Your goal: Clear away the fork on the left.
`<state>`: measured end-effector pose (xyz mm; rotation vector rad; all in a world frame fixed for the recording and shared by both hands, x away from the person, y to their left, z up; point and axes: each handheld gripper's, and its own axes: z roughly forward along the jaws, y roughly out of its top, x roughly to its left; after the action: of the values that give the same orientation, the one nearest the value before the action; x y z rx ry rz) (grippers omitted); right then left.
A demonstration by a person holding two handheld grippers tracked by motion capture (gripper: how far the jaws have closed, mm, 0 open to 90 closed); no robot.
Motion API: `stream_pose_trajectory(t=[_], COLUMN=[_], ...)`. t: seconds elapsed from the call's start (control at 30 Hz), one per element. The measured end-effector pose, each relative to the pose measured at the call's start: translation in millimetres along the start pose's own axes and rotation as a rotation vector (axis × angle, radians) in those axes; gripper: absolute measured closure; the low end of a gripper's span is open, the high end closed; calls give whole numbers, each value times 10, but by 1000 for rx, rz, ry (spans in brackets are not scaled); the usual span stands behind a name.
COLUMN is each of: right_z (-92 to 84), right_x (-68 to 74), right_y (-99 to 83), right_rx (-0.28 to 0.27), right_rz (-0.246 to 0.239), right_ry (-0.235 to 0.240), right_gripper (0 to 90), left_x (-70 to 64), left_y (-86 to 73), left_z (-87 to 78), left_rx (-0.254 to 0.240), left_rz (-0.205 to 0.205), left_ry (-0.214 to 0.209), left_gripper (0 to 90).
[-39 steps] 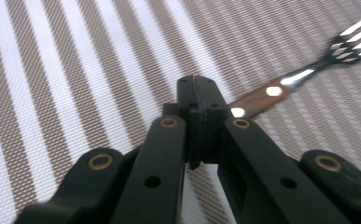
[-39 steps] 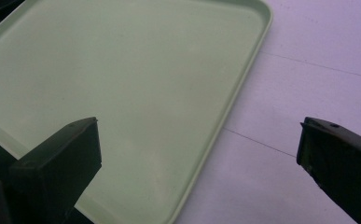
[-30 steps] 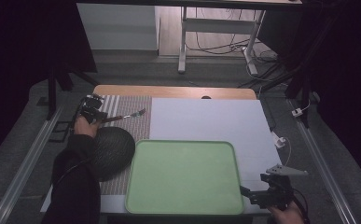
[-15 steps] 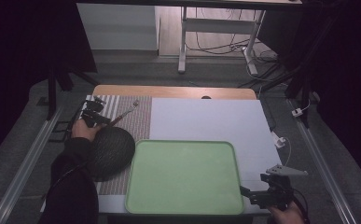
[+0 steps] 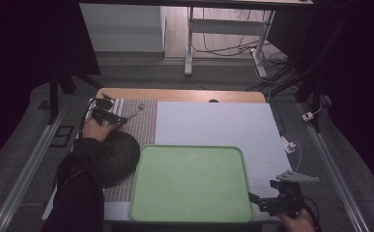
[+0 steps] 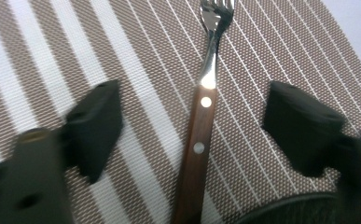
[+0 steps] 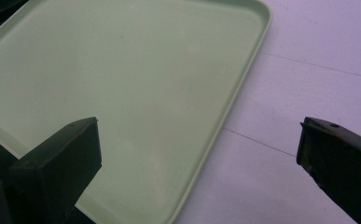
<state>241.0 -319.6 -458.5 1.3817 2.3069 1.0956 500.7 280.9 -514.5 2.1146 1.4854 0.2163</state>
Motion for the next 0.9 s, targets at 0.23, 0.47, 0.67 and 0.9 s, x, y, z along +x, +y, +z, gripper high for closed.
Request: stream_pose_trajectory(t=[0.23,0.47,0.67,0.9], right_z=[-2,-6,-6,-6], right_x=[0,0,0,-1], right_y=[-2,-5,-6,-6], right_rx=[-2,-4,-4,-2], right_rz=[-2,-2,-3,-1], right_ry=[1,-1,-1,-1], right_gripper=[0,0,0,0], left_x=[-91,-136,-93,-113], left_y=[37,45,19,21], left_z=[216,199,119,120], left_rx=[98,96,78,71], left_rz=[57,99,104,136], left_ry=[36,79,67,49], left_gripper=[0,175,533,764])
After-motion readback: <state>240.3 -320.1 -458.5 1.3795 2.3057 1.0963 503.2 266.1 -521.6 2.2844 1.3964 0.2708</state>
